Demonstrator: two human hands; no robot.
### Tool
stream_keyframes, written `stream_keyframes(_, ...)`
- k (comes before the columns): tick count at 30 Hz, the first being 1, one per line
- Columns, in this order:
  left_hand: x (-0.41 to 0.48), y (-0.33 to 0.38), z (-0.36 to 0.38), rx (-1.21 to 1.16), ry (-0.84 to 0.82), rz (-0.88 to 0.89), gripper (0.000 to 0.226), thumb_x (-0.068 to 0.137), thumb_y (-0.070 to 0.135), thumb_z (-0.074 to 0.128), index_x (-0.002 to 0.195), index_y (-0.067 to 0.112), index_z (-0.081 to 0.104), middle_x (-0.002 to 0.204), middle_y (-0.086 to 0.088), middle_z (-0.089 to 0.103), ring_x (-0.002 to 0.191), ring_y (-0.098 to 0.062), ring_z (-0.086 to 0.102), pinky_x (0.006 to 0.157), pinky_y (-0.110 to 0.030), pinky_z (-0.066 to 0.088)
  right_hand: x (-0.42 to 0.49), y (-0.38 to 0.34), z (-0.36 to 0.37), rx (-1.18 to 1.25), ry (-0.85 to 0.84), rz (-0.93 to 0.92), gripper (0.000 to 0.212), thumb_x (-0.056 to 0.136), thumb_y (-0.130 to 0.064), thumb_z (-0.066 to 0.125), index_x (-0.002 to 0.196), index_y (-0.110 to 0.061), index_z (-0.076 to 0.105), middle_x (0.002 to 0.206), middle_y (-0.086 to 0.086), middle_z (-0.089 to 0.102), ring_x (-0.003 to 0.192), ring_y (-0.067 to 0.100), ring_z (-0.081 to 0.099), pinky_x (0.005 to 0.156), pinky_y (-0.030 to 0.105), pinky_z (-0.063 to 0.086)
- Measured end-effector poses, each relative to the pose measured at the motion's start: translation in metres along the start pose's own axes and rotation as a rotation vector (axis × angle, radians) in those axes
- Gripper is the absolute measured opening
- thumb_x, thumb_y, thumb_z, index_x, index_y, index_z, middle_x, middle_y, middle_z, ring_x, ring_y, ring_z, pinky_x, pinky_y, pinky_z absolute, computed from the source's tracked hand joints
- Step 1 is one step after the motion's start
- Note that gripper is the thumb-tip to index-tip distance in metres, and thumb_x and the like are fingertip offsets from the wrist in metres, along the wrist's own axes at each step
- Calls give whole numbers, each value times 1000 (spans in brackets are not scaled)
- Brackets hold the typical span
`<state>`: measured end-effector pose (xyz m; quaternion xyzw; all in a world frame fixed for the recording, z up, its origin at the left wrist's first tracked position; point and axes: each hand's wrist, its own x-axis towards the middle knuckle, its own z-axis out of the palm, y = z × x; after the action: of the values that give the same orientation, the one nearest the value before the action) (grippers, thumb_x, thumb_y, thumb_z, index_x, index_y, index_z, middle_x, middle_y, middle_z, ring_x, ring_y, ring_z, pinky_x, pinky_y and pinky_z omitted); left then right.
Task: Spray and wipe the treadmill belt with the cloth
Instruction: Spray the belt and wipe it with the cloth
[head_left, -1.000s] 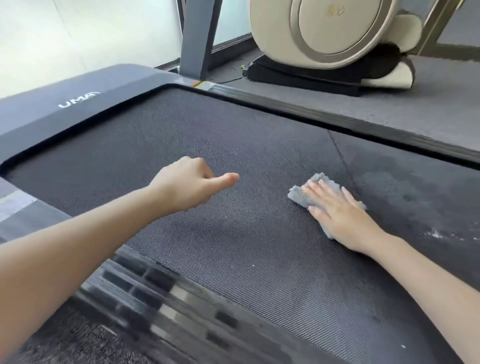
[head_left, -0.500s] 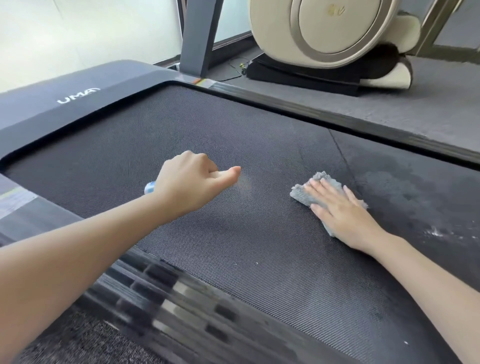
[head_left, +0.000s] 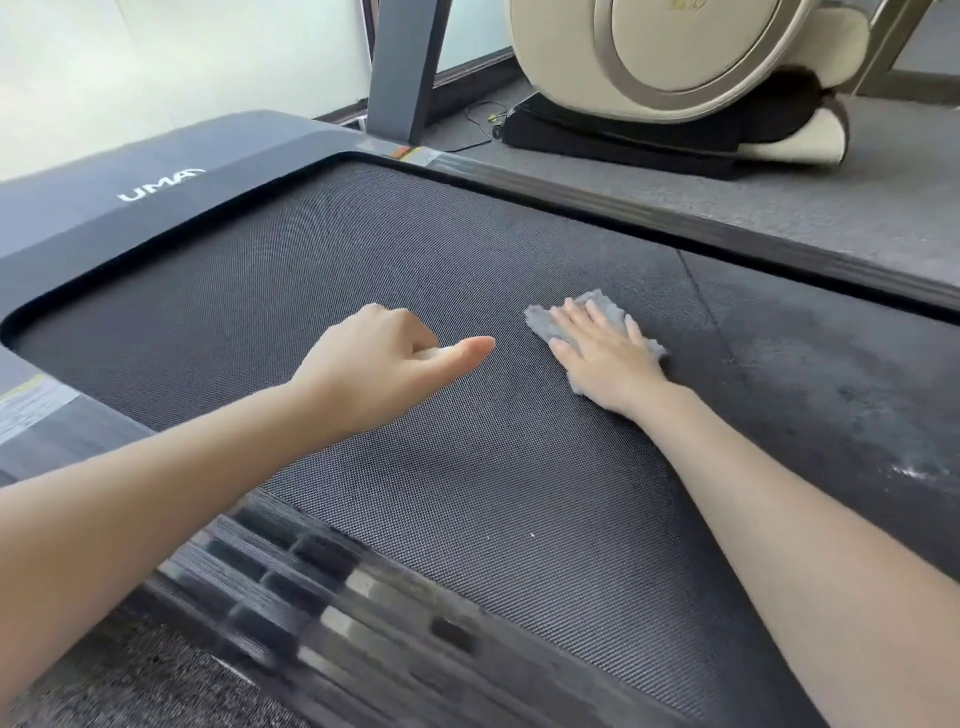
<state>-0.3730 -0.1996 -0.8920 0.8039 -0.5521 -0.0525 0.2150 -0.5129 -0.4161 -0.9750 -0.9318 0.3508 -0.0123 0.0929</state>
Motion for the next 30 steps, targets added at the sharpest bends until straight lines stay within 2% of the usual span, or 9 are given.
stream_keyframes(5,3,-1,-4,15,31,12,88,67,85,30,54,0,45,51,-15,57,50,-31,54,59,-46,51,-73,-73,17,25,7,-487,64,91,-54,7,151,-32,8,160,-13,1,145,6,-12,117,38,-12)
stream_keyframes(7,5,-2,-2,8,31,23,85,69,85,31,52,2,42,48,-13,51,45,-27,44,57,-45,48,-106,-74,17,34,-35,-584,62,91,-55,5,150,-36,4,158,-19,-2,144,0,-15,116,36,-17)
stream_keyframes(10,5,-4,1,1,28,21,83,69,85,32,51,4,40,47,-12,46,44,-19,40,57,-46,47,-93,-56,11,-23,-36,-551,60,89,-55,0,148,-39,-3,155,-22,-6,142,-3,-17,116,35,-16)
stream_keyframes(15,0,-4,-3,-19,10,-6,86,68,84,33,55,-1,43,55,-18,57,49,-31,52,61,-47,53,5,-8,0,-55,-7,-144,55,100,-45,14,152,-32,2,160,-11,-3,146,6,-10,120,41,-5)
stream_keyframes(18,-1,-1,-7,-33,15,-5,88,68,84,33,56,-2,44,55,-19,57,47,-29,50,61,-47,53,23,-12,-1,-44,-24,-43,55,102,-44,16,153,-28,5,160,-10,-3,147,9,-8,118,41,-5)
stream_keyframes(21,0,3,-8,-26,34,9,89,68,84,33,57,-3,46,57,-19,58,51,-32,53,62,-48,53,-5,-34,9,1,10,-132,56,100,-47,16,152,-29,7,160,-11,-1,146,6,-9,119,40,-6)
stream_keyframes(23,1,5,-8,-32,52,18,90,68,85,33,57,-3,46,57,-20,58,50,-32,52,61,-48,52,-45,-51,15,28,17,-311,60,95,-52,12,152,-31,8,160,-13,0,145,3,-10,120,41,-4)
stream_keyframes(26,3,5,-6,-46,54,19,93,68,86,33,59,-6,48,56,-21,57,46,-26,47,61,-49,51,-105,-65,15,48,-37,-540,64,92,-62,6,150,-37,6,157,-20,-3,143,-2,-15,117,33,-12)
stream_keyframes(30,3,2,0,-76,44,21,97,68,88,33,59,-7,46,50,-18,52,44,-20,43,60,-51,51,-104,-55,9,19,-63,-562,61,91,-62,4,149,-40,6,156,-23,-2,142,-6,-14,117,31,-12)
